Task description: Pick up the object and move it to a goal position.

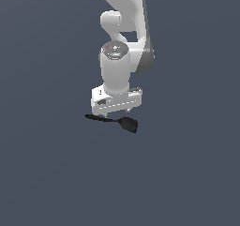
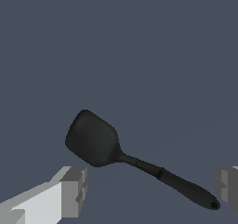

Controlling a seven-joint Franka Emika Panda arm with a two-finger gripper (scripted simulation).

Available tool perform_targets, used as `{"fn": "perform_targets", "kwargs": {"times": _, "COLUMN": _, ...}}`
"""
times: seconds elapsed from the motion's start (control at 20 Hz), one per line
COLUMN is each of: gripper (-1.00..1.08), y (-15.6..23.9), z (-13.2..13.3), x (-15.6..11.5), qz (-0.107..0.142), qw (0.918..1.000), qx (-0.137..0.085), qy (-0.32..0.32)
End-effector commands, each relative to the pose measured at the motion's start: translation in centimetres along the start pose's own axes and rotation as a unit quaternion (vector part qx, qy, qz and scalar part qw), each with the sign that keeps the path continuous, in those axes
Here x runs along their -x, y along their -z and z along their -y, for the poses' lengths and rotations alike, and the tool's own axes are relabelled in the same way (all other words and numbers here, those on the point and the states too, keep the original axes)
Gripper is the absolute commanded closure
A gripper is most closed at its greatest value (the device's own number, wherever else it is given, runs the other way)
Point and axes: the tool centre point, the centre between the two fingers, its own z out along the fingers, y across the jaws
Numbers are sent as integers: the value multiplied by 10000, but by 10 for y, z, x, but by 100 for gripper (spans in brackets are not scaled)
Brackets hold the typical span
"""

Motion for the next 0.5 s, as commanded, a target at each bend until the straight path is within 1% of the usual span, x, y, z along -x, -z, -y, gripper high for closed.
{"fn": "perform_targets", "kwargs": {"times": 0.0, "gripper": -92, "y": -6, "z": -3, "x": 3, "qz": 9, "qw": 9995, "qx": 11, "qy": 324}}
{"fn": "perform_targets", "kwargs": {"times": 0.25, "gripper": -92, "y": -19, "z": -8, "x": 9, "qz": 27, "qw": 9953, "qx": 25, "qy": 971}}
{"fn": "perform_targets", "kwargs": {"times": 0.45, "gripper": -92, "y": -28, "z": -12, "x": 14, "qz": 40, "qw": 9889, "qx": 32, "qy": 1488}}
